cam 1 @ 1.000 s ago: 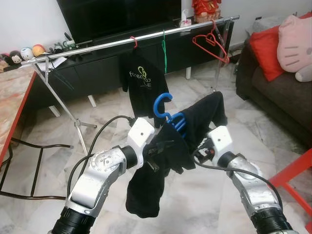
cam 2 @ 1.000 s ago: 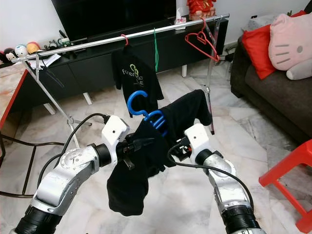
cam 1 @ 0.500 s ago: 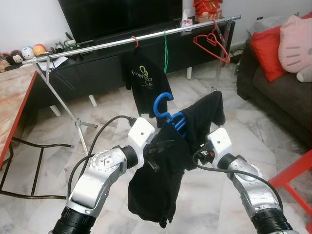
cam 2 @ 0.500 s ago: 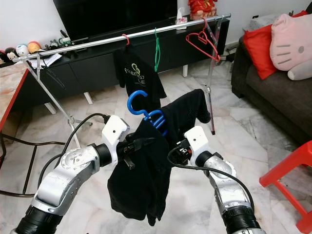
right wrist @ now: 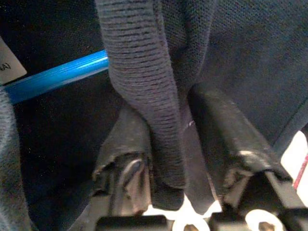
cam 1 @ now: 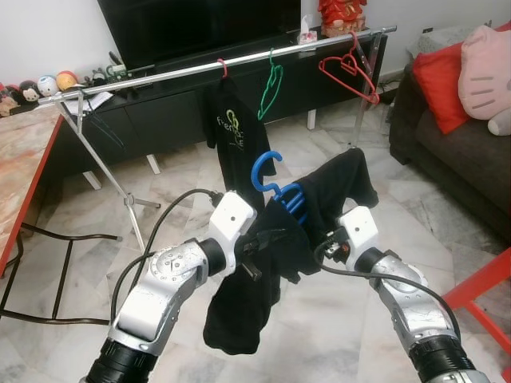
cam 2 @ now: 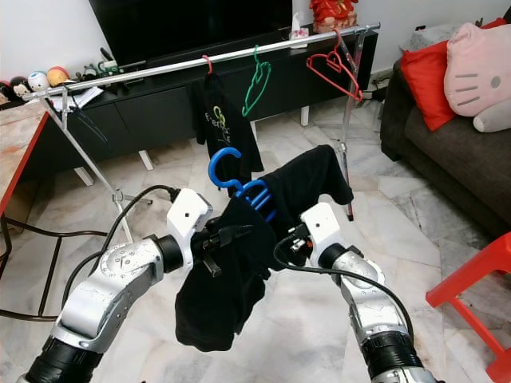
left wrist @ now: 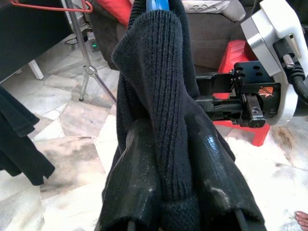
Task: Hang hanger
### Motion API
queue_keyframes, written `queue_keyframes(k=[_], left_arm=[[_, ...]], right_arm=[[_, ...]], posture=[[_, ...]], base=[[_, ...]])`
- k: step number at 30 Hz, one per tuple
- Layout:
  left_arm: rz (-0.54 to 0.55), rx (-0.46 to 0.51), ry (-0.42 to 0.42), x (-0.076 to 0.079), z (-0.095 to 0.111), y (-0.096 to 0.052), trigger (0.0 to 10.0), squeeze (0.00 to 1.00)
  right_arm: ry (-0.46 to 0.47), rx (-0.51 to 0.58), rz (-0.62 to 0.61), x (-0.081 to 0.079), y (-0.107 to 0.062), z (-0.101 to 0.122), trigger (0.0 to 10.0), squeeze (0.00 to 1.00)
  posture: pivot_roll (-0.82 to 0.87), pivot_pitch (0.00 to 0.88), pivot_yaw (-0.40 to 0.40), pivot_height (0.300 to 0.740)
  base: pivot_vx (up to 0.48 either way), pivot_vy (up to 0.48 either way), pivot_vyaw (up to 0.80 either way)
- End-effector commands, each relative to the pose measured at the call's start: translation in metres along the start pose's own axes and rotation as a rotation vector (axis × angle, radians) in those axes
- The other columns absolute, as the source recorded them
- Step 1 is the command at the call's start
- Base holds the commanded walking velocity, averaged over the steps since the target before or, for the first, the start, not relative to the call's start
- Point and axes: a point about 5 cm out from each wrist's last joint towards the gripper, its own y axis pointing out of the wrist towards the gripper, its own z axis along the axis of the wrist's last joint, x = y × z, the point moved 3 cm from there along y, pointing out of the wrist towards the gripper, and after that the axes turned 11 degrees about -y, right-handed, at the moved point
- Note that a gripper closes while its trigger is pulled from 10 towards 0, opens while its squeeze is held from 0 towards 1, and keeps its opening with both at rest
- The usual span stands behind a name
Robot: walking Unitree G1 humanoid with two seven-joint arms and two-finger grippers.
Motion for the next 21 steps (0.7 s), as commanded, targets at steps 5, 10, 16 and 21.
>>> queue_keyframes(k=[5, 10, 16, 21], left_arm=[[-0.006, 0.021, 0.02, 0.002, 0.007, -0.003, 10.0, 0.0], [-0.009, 0.014, 0.019, 0.002, 0.005, -0.004, 10.0, 0.0], [0.014, -0.024, 0.035, -0.006, -0.002, -0.012, 10.0, 0.0], [0.065, -0.098, 0.072, -0.02, -0.018, -0.024, 10.0, 0.0]], right_arm=[[0.003, 0.028, -0.002, 0.0, 0.005, 0.006, 0.0, 0.0], [0.0, 0.036, 0.001, -0.001, 0.007, 0.008, 0.0, 0.0], [-0.012, 0.037, 0.004, -0.001, 0.008, 0.008, 0.0, 0.0], [-0.028, 0.033, 0.022, -0.002, 0.008, 0.008, 0.0, 0.0]], posture=[[-0.17, 0.0, 0.101, 0.74], [-0.17, 0.0, 0.102, 0.74], [-0.17, 0.0, 0.104, 0.74], [-0.17, 0.0, 0.105, 0.74]], base=[[0.0, 0.0, 0.0], [0.0, 0.0, 0.0], [0.0, 0.0, 0.0], [0.0, 0.0, 0.0]])
